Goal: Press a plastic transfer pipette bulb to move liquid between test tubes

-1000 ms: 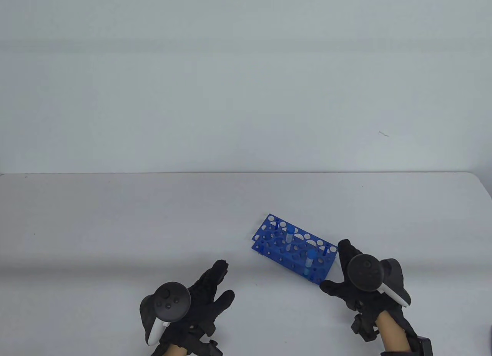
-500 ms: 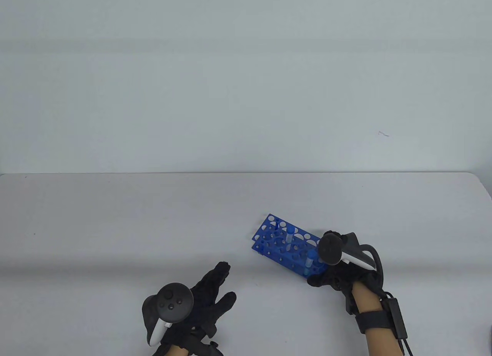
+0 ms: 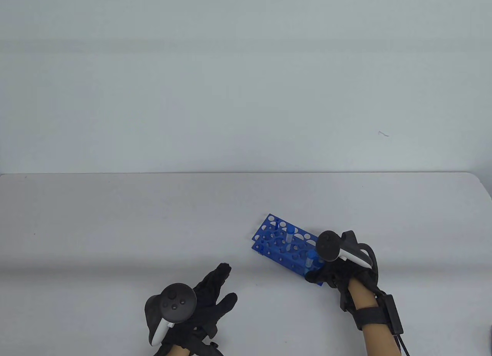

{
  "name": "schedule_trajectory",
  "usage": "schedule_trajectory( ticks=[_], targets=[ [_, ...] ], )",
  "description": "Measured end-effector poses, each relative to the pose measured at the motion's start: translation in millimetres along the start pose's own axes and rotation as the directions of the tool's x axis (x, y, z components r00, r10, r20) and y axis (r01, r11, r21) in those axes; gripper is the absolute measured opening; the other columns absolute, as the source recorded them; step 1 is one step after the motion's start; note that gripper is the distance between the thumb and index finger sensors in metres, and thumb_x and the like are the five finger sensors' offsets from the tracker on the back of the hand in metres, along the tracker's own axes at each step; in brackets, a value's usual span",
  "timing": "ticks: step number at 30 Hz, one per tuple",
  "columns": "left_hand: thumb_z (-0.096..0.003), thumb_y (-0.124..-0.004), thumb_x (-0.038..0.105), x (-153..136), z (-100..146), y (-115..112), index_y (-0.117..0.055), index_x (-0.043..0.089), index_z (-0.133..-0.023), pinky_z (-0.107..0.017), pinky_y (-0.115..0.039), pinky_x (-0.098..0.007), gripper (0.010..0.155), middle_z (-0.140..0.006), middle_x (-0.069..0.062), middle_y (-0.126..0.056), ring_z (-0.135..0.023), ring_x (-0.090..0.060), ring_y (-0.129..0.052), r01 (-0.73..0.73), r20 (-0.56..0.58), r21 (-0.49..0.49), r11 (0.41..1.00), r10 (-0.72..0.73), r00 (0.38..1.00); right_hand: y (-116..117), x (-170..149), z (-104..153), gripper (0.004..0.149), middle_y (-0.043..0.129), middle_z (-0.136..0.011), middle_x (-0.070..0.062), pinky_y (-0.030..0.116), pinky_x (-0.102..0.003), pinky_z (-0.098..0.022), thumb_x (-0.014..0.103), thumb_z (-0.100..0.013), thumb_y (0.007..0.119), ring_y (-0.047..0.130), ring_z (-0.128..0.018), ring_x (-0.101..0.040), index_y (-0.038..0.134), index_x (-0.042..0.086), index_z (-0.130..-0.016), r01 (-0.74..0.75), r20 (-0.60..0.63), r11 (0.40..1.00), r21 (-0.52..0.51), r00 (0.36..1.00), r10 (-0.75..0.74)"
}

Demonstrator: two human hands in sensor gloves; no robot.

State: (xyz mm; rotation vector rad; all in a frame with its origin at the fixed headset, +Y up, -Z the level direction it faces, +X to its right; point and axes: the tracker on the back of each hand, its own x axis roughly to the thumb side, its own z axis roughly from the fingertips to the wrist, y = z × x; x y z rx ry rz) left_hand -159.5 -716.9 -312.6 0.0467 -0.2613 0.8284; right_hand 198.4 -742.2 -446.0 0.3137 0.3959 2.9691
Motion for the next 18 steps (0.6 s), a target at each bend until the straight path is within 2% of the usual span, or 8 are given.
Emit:
schedule_trajectory(
  ticks=[11, 18],
  targets=[
    [-0.0443, -0.065, 0.062, -3, -2, 2, -0.043, 0.033, -0.113, -0.082, -0.059, -0.048, 0.078, -0.121, -0.002, -0.059, -0.106, -0.024, -0.068, -0.003, -0.021, 0.004, 1.000, 0.003, 1.000, -1, 3, -2, 0.120, 0.041, -0.107, -0.034, 0.052, -0.070, -0.064, 0.057, -0.023, 0.090, 0.054, -0.094, -0.060, 0.023, -0.007, -0.099, 0.011, 0.055, 0.996, -0.085, 0.998, -0.007],
    [-0.0443, -0.065, 0.062, -7, -2, 9, -0.043, 0.033, -0.113, -0.082, -0.058, -0.048, 0.078, -0.121, -0.002, -0.059, -0.106, -0.024, -0.068, -0.011, -0.041, 0.032, 0.999, 0.012, 0.999, -12, 29, 13, 0.120, 0.040, -0.108, -0.033, 0.051, -0.069, -0.064, 0.056, -0.022, 0.091, 0.052, -0.095, -0.060, 0.023, -0.006, -0.100, 0.037, 0.226, 0.997, -0.073, 0.974, -0.020]
  ],
)
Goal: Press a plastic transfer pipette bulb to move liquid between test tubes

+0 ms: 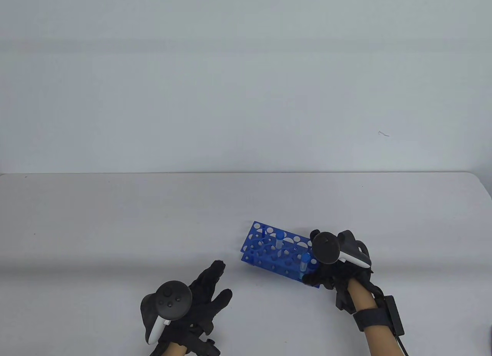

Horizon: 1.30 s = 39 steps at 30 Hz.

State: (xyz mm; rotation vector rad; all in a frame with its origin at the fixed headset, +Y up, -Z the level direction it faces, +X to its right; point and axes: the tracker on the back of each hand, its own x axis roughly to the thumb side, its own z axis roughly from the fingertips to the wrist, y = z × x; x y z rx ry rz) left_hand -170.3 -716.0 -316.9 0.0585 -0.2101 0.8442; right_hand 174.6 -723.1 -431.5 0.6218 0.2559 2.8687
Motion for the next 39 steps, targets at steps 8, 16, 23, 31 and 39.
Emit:
schedule_trajectory(
  ticks=[8, 16, 23, 31, 39],
  targets=[
    [-0.0444, -0.065, 0.062, -4, 0, 5, -0.043, 0.033, -0.113, -0.082, -0.058, -0.048, 0.078, -0.121, -0.002, -0.059, -0.106, -0.024, -0.068, -0.007, -0.018, 0.020, 1.000, 0.008, 1.000, 14, 40, 17, 0.120, 0.040, -0.108, -0.032, 0.051, -0.068, -0.065, 0.057, -0.022, 0.090, 0.052, -0.095, -0.059, 0.023, -0.005, -0.100, -0.075, 0.200, 0.996, 0.038, 0.978, 0.066],
    [-0.0444, -0.065, 0.062, -4, 1, 5, -0.043, 0.033, -0.113, -0.082, -0.058, -0.048, 0.078, -0.121, -0.002, -0.059, -0.106, -0.024, -0.068, 0.002, -0.025, 0.018, 1.000, -0.001, 1.000, 31, 45, 16, 0.119, 0.039, -0.109, -0.032, 0.050, -0.068, -0.065, 0.056, -0.023, 0.090, 0.050, -0.096, -0.059, 0.023, -0.004, -0.100, -0.098, 0.235, 0.990, 0.102, 0.969, 0.072],
    [-0.0445, -0.065, 0.062, -3, 0, 4, -0.043, 0.033, -0.113, -0.082, -0.058, -0.048, 0.077, -0.121, -0.002, -0.060, -0.106, -0.024, -0.068, 0.006, -0.021, 0.014, 1.000, -0.006, 1.000, 39, 41, 15, 0.119, 0.033, -0.111, -0.029, 0.048, -0.067, -0.066, 0.055, -0.024, 0.090, 0.045, -0.098, -0.059, 0.019, -0.002, -0.100, -0.105, 0.227, 0.984, 0.145, 0.971, 0.070],
    [-0.0444, -0.065, 0.062, -3, 0, 4, -0.044, 0.033, -0.113, -0.081, -0.059, -0.048, 0.077, -0.121, -0.002, -0.060, -0.106, -0.024, -0.068, 0.010, -0.017, 0.013, 1.000, -0.010, 1.000, 40, 41, 16, 0.118, 0.029, -0.112, -0.027, 0.045, -0.066, -0.067, 0.056, -0.025, 0.088, 0.038, -0.100, -0.058, 0.016, 0.000, -0.100, -0.124, 0.207, 0.979, 0.164, 0.974, 0.089],
    [-0.0443, -0.065, 0.062, -3, 1, 4, -0.044, 0.033, -0.113, -0.081, -0.059, -0.048, 0.077, -0.121, -0.002, -0.060, -0.106, -0.025, -0.068, 0.015, -0.012, 0.016, 1.000, -0.014, 1.000, 24, 39, 28, 0.118, 0.016, -0.110, -0.032, 0.037, -0.067, -0.067, 0.057, -0.028, 0.084, 0.022, -0.097, -0.063, 0.010, -0.002, -0.099, -0.119, 0.166, 0.970, 0.211, 0.983, 0.084]
  ],
)
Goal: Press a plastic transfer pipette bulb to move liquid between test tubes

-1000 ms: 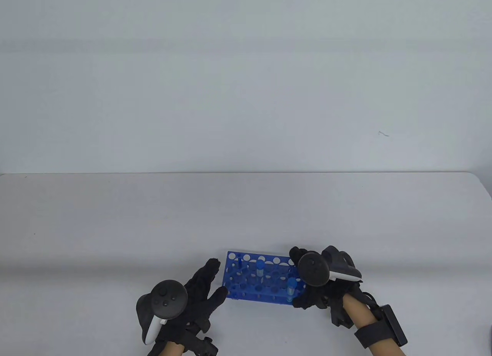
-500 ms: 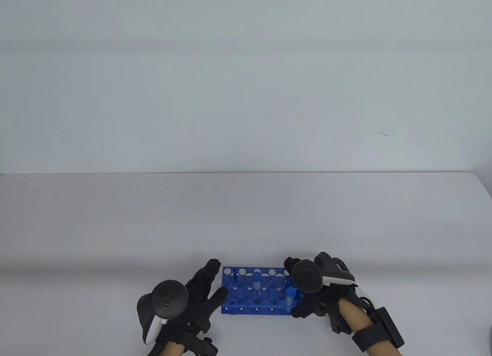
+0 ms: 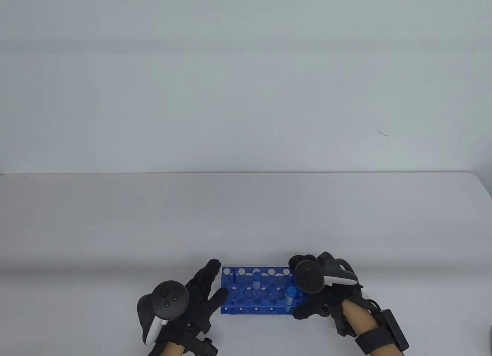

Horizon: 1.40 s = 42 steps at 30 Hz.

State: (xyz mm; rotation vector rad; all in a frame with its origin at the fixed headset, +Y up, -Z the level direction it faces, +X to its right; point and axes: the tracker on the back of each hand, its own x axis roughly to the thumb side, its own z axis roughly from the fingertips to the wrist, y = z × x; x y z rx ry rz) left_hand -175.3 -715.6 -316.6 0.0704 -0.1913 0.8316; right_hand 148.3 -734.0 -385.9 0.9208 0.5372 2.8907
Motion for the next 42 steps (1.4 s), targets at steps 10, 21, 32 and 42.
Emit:
schedule_trajectory(
  ticks=[10, 21, 32, 42],
  targets=[
    [-0.0444, -0.064, 0.062, 1, 1, -1, -0.044, 0.033, -0.113, -0.081, -0.059, -0.048, 0.077, -0.120, -0.002, -0.060, -0.105, -0.024, -0.069, 0.009, 0.016, 0.001, 1.000, -0.009, 1.000, -24, 18, 56, 0.092, 0.062, -0.103, -0.026, 0.063, -0.062, -0.060, 0.051, -0.033, 0.082, 0.073, -0.086, -0.049, 0.045, 0.000, -0.100, 0.298, -0.093, 0.909, -0.291, 0.937, -0.337],
    [-0.0444, -0.064, 0.062, 1, 1, -2, -0.044, 0.033, -0.113, -0.081, -0.059, -0.049, 0.077, -0.120, -0.002, -0.061, -0.105, -0.025, -0.069, 0.019, 0.012, -0.003, 1.000, -0.019, 1.000, 8, 36, 33, 0.087, 0.077, -0.070, -0.007, 0.069, -0.049, -0.044, 0.058, -0.028, 0.083, 0.082, -0.053, -0.027, 0.062, 0.007, -0.095, 0.056, -0.299, 0.905, -0.422, 0.934, -0.198],
    [-0.0445, -0.064, 0.062, 3, 0, -3, -0.044, 0.033, -0.113, -0.081, -0.059, -0.049, 0.077, -0.120, -0.002, -0.061, -0.105, -0.025, -0.069, 0.020, 0.027, -0.005, 1.000, -0.019, 0.999, 18, 38, 30, 0.059, 0.081, -0.054, 0.004, 0.072, -0.045, -0.040, 0.053, -0.027, 0.085, 0.085, -0.043, -0.021, 0.083, 0.022, -0.077, 0.065, -0.311, 0.836, -0.545, 0.910, -0.274],
    [-0.0445, -0.065, 0.062, 15, 5, -5, -0.045, 0.032, -0.113, -0.081, -0.059, -0.049, 0.077, -0.120, -0.002, -0.062, -0.105, -0.025, -0.069, 0.054, 0.081, 0.027, 0.998, -0.056, 0.995, 18, 36, 31, 0.051, 0.084, -0.050, 0.005, 0.074, -0.044, -0.040, 0.052, -0.025, 0.087, 0.086, -0.041, -0.019, 0.088, 0.025, -0.069, 0.082, -0.306, 0.821, -0.565, 0.903, -0.301]
  ],
)
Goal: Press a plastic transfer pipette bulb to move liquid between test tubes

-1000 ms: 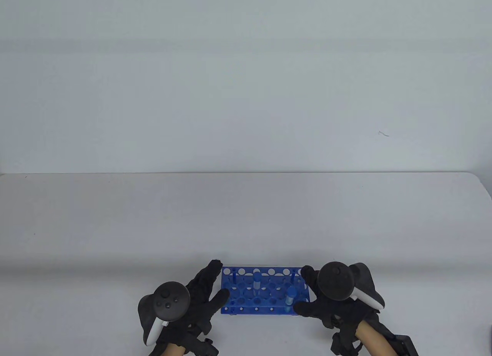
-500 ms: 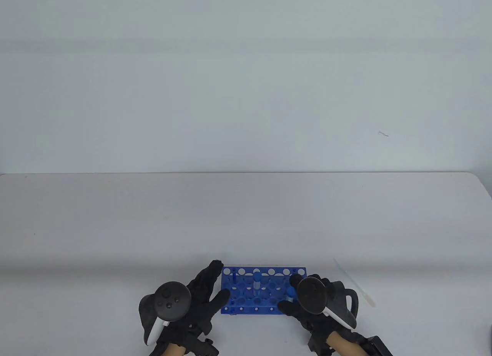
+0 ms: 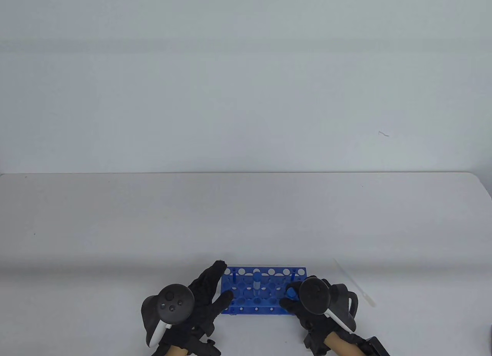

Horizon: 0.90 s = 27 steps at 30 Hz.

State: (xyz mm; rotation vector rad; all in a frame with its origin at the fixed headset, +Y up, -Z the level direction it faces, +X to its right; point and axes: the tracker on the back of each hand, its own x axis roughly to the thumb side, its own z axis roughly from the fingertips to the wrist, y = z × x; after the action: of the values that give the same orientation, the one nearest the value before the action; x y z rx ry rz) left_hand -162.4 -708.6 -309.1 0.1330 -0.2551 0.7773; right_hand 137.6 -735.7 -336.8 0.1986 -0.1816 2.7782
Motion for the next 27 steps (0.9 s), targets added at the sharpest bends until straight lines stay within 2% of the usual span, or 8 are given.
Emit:
schedule_trajectory(
  ticks=[6, 9, 12, 17, 23, 27],
  targets=[
    [-0.0465, -0.065, 0.058, 37, 7, -3, -0.048, 0.035, -0.111, -0.082, -0.059, -0.048, 0.071, -0.118, 0.001, -0.065, -0.103, -0.023, -0.071, 0.142, 0.152, 0.083, 0.986, -0.154, 0.976, 0, -1, 0, 0.051, 0.085, -0.050, 0.006, 0.074, -0.044, -0.040, 0.052, -0.024, 0.087, 0.086, -0.040, -0.018, 0.089, 0.025, -0.068, 0.002, -0.004, 1.000, -0.003, 1.000, -0.002],
    [-0.0472, -0.067, 0.055, 66, 5, -15, -0.052, 0.040, -0.110, -0.081, -0.059, -0.047, 0.066, -0.116, 0.005, -0.067, -0.102, -0.020, -0.071, 0.250, 0.224, 0.091, 0.964, -0.264, 0.938, 0, -1, 0, 0.051, 0.085, -0.050, 0.006, 0.074, -0.044, -0.040, 0.052, -0.024, 0.087, 0.086, -0.040, -0.018, 0.089, 0.025, -0.068, 0.000, -0.004, 1.000, -0.009, 1.000, 0.000],
    [-0.0466, -0.069, 0.055, 95, -2, -38, -0.055, 0.043, -0.107, -0.081, -0.060, -0.044, 0.063, -0.115, 0.009, -0.070, -0.101, -0.017, -0.072, 0.417, 0.270, 0.055, 0.907, -0.415, 0.869, 0, -1, 0, 0.051, 0.085, -0.051, 0.005, 0.074, -0.045, -0.040, 0.052, -0.024, 0.087, 0.086, -0.041, -0.019, 0.089, 0.025, -0.068, 0.000, -0.008, 1.000, -0.013, 1.000, 0.000],
    [-0.0444, -0.072, 0.056, 124, -23, -73, -0.060, 0.046, -0.104, -0.081, -0.060, -0.042, 0.062, -0.111, 0.015, -0.075, -0.098, -0.014, -0.073, 0.570, 0.285, -0.007, 0.822, -0.545, 0.789, 0, -1, 0, 0.051, 0.085, -0.051, 0.005, 0.074, -0.045, -0.040, 0.052, -0.024, 0.087, 0.086, -0.041, -0.019, 0.089, 0.025, -0.068, 0.001, -0.010, 1.000, -0.018, 1.000, -0.001],
    [-0.0410, -0.075, 0.059, 141, -39, -102, -0.067, 0.045, -0.101, -0.078, -0.063, -0.041, 0.062, -0.105, 0.017, -0.083, -0.093, -0.012, -0.077, 0.738, 0.251, -0.035, 0.674, -0.709, 0.660, 0, -1, 1, 0.051, 0.085, -0.051, 0.005, 0.074, -0.045, -0.040, 0.052, -0.024, 0.087, 0.086, -0.041, -0.019, 0.089, 0.025, -0.067, 0.002, -0.008, 1.000, -0.019, 1.000, -0.002],
    [-0.0409, -0.074, 0.059, 140, -43, -113, -0.069, 0.041, -0.101, -0.076, -0.065, -0.041, 0.062, -0.103, 0.015, -0.086, -0.090, -0.012, -0.079, 0.732, 0.257, -0.050, 0.679, -0.700, 0.666, 1, -1, 1, 0.052, 0.085, -0.053, 0.004, 0.074, -0.045, -0.040, 0.052, -0.024, 0.087, 0.086, -0.041, -0.019, 0.089, 0.025, -0.068, -0.001, -0.009, 1.000, -0.019, 1.000, 0.001]
  ],
)
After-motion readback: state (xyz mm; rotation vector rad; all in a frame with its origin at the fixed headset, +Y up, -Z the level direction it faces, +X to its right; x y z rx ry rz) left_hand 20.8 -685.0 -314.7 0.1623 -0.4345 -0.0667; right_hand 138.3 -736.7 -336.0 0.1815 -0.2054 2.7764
